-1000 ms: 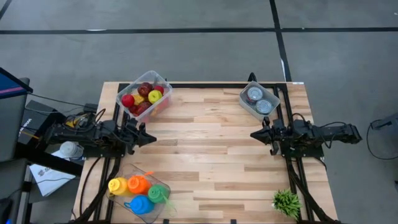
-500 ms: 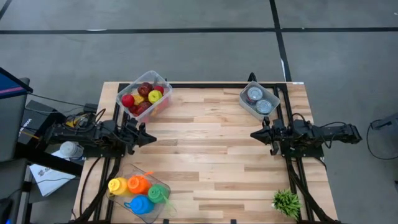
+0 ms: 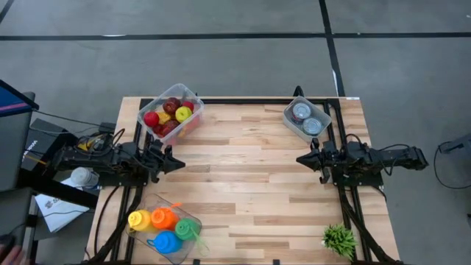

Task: Pick & Place Food Item
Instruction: Return to Home Position

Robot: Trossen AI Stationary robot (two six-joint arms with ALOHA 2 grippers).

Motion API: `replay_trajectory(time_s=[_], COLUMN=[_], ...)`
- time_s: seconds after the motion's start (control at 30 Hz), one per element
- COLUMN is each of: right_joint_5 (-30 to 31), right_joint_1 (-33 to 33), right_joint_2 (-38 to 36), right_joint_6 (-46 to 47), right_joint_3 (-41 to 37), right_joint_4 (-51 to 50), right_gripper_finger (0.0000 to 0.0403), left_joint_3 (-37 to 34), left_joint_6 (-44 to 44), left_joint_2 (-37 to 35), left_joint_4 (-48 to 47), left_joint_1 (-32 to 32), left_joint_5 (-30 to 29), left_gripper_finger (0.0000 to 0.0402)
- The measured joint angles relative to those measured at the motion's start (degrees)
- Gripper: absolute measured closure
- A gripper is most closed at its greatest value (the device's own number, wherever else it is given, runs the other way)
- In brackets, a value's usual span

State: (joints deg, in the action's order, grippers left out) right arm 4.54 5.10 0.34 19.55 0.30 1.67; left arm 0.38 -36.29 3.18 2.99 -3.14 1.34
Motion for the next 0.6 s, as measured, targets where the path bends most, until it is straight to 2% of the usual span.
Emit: replay_trajectory(time_s=[0.6], right_joint_5=[0.0], right_joint_1=[0.0], right_joint_2=[0.0], right_joint_6=[0.0], right_joint_3=[0.0], right_joint_4=[0.0], right_gripper_finger=[0.0392], left_joint_3=[0.0], left_joint_6=[0.0], left_joint_2=[0.0], left_joint_4=[0.0], left_joint_1=[0.0], left_joint_5=[0.0], left_gripper_finger=[0.0401])
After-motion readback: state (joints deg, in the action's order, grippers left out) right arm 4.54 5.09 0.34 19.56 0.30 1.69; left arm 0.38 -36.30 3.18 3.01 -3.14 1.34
